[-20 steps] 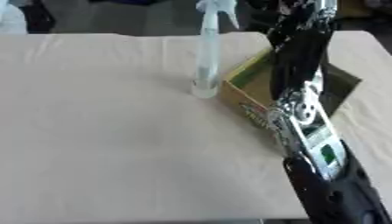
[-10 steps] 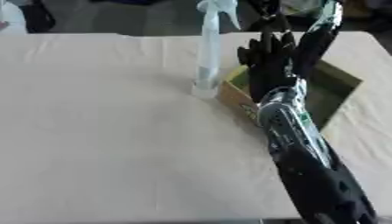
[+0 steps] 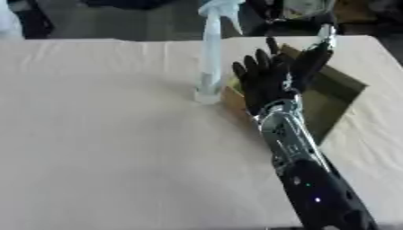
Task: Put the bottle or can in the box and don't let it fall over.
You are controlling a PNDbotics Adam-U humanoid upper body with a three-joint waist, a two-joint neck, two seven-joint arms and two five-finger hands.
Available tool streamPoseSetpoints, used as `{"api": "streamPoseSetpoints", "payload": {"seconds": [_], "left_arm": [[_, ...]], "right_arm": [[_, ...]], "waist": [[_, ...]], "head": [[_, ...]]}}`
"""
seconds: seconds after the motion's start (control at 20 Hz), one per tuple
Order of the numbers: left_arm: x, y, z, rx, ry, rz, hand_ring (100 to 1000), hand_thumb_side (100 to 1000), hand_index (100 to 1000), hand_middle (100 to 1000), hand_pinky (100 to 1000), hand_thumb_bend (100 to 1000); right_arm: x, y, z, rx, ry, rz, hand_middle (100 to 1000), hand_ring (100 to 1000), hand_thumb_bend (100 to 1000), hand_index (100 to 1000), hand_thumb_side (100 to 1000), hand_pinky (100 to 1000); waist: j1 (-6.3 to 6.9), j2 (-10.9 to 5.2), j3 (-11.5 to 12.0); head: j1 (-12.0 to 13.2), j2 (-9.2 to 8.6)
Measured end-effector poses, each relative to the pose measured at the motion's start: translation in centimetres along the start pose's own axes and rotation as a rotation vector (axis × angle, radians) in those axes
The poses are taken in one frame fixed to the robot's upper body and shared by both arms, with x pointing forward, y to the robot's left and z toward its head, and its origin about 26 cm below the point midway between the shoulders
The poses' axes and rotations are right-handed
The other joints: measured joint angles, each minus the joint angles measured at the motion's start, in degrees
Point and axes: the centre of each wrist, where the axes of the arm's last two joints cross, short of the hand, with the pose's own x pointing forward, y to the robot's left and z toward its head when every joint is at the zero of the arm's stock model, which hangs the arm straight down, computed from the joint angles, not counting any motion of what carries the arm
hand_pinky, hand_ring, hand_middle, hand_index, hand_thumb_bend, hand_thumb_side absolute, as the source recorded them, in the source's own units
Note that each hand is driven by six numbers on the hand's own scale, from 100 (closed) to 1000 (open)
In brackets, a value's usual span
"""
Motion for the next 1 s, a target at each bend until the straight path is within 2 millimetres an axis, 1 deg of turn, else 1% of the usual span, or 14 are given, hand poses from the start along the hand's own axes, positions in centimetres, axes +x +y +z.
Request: {"api": "streamPoseSetpoints", "payload": {"seconds": [0.15,0.2,0.25,0.35,0.75,0.8,0.85,1.0], "left_arm": [[0.0,0.0,0.0,-0.001,0.001,0.0,975,743,853,772,909,507],[0.0,0.0,0.0,-0.002,0.002,0.0,975,744,853,772,910,507],[0.0,0.0,0.0,-0.002,0.002,0.0,975,744,853,772,910,506],[0.0,0.0,0.0,-0.002,0.002,0.0,976,745,853,772,910,506],[0.0,0.0,0.0,-0.006,0.002,0.002,976,747,853,773,911,504],[0.0,0.0,0.0,-0.007,0.002,0.002,976,747,853,773,911,504],[0.0,0.0,0.0,-0.008,0.003,0.003,976,747,853,772,911,505],[0.0,0.0,0.0,-0.01,0.003,0.003,976,746,853,772,912,505]], "right_arm": [[-0.5,0.1,0.0,-0.001,0.032,-0.007,100,100,516,1000,1000,100],[-0.6,0.2,-0.1,0.0,0.04,-0.008,100,100,497,1000,1000,100],[-0.7,0.3,-0.1,0.001,0.048,-0.009,100,100,515,1000,1000,100],[-1.1,0.5,-0.3,-0.001,0.063,-0.014,100,100,514,1000,1000,100],[-2.7,0.7,-1.5,-0.032,0.103,-0.031,100,100,507,1000,1000,100],[-2.9,0.7,-1.6,-0.036,0.108,-0.034,100,100,490,1000,1000,100],[-3.1,0.7,-1.8,-0.041,0.112,-0.037,100,100,507,1000,1000,100],[-3.6,0.8,-2.2,-0.049,0.123,-0.047,100,100,505,1000,1000,100]], "waist": [[-0.02,0.0,0.05],[-0.02,0.0,0.09],[-0.02,0.0,0.16],[-0.02,0.0,0.31],[-0.02,0.14,0.73],[-0.02,0.19,0.75],[-0.02,0.28,0.8],[-0.01,0.47,1.22]], "head": [[-0.16,-0.01],[-0.25,-0.01],[-0.3,-0.01],[-0.44,-0.01],[-0.75,-0.03],[-0.78,-0.04],[-0.81,-0.05],[-0.93,-0.27]]}}
